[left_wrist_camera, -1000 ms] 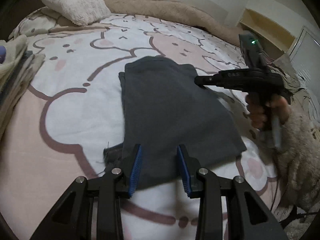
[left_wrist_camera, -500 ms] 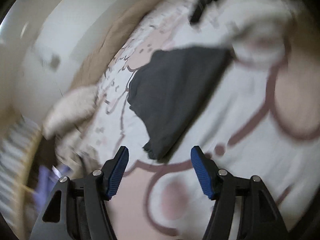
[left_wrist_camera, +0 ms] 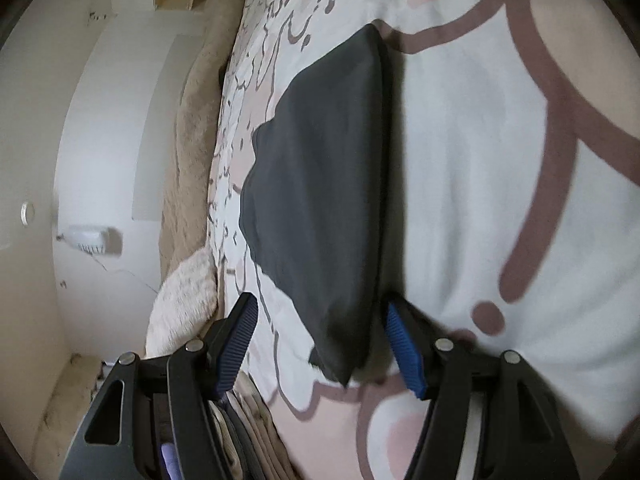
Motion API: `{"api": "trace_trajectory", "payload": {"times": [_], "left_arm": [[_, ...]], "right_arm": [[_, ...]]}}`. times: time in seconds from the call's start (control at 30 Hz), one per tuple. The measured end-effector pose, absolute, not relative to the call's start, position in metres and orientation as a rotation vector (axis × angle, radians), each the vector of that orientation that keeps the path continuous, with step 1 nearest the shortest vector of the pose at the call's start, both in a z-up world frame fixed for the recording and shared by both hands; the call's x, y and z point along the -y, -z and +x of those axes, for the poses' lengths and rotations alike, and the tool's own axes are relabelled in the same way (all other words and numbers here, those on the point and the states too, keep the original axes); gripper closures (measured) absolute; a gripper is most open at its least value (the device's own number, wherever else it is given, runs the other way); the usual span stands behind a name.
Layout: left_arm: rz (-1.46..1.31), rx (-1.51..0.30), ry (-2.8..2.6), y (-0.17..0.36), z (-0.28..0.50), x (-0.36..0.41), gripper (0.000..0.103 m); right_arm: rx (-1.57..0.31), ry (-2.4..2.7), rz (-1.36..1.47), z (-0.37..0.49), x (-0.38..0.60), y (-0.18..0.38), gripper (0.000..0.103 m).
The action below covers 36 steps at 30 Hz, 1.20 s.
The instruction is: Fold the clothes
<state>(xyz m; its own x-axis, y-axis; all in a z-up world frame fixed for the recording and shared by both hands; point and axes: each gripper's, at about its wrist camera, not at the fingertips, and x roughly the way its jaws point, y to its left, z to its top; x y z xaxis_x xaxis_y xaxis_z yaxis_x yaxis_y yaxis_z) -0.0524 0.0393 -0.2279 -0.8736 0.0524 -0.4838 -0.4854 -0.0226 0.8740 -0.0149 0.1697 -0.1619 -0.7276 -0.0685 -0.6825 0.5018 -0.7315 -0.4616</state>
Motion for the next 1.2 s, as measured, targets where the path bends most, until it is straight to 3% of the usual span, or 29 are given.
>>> {"api": "trace_trajectory", "payload": {"times": [0.07,0.1,0.13,0.27,0.57,0.83,0.87,0.9,0.93,1.0,1.07,1.1,1.13,1.2], "left_arm": [[-0.420,-1.886,-1.936,0.233,-0.053,-0.039,0.065],[-0.420,-1.875,-1.926,0.236,-0.053,-0.038,0.082],[-0.419,-1.864,-1.916,0.238,-0.052,-0.037,0.093],[-0.462,-1.731,-1.979,0.224,-0.060,-0.032,0.092],[-0.639,-1.295,-2.113,0.182,-0.085,-0.022,0.091],[-0.673,-1.169,-2.137,0.182,-0.079,-0.017,0.091],[-0.667,-1.176,-2.137,0.184,-0.078,-0.016,0.091],[-0.655,-1.196,-2.138,0.185,-0.077,-0.015,0.091],[-0.638,-1.224,-2.141,0.187,-0.075,-0.015,0.091],[-0.596,-1.293,-2.144,0.193,-0.071,-0.015,0.087],[-0.523,-1.410,-2.134,0.203,-0.065,-0.016,0.082],[-0.487,-1.464,-2.126,0.208,-0.061,-0.017,0.067],[-0.463,-1.498,-2.120,0.211,-0.059,-0.018,0.059],[-0.436,-1.526,-2.119,0.214,-0.057,-0.020,0.059]], "right_arm": [[-1.048,2.466,0.880,-0.011,-0.165,0.168,0.014],[-1.109,2.457,0.842,-0.009,-0.163,0.172,0.014],[-1.187,2.434,0.800,-0.007,-0.159,0.177,0.014],[-1.466,2.305,0.615,-0.003,-0.145,0.195,0.014],[-1.602,2.249,0.423,-0.022,-0.122,0.212,0.014],[-1.707,2.206,0.246,-0.036,-0.104,0.225,0.015],[-1.716,2.205,0.237,-0.038,-0.102,0.226,0.022],[-1.723,2.204,0.237,-0.041,-0.101,0.227,0.040],[-1.742,2.201,0.241,-0.044,-0.099,0.231,0.050],[-1.773,2.174,0.252,-0.051,-0.095,0.238,0.091],[-1.751,2.166,0.285,-0.058,-0.093,0.238,0.091],[-1.690,2.186,0.324,-0.060,-0.093,0.231,0.091],[-1.636,2.204,0.361,-0.064,-0.094,0.224,0.091],[-1.532,2.235,0.431,-0.072,-0.096,0.210,0.091]]}}
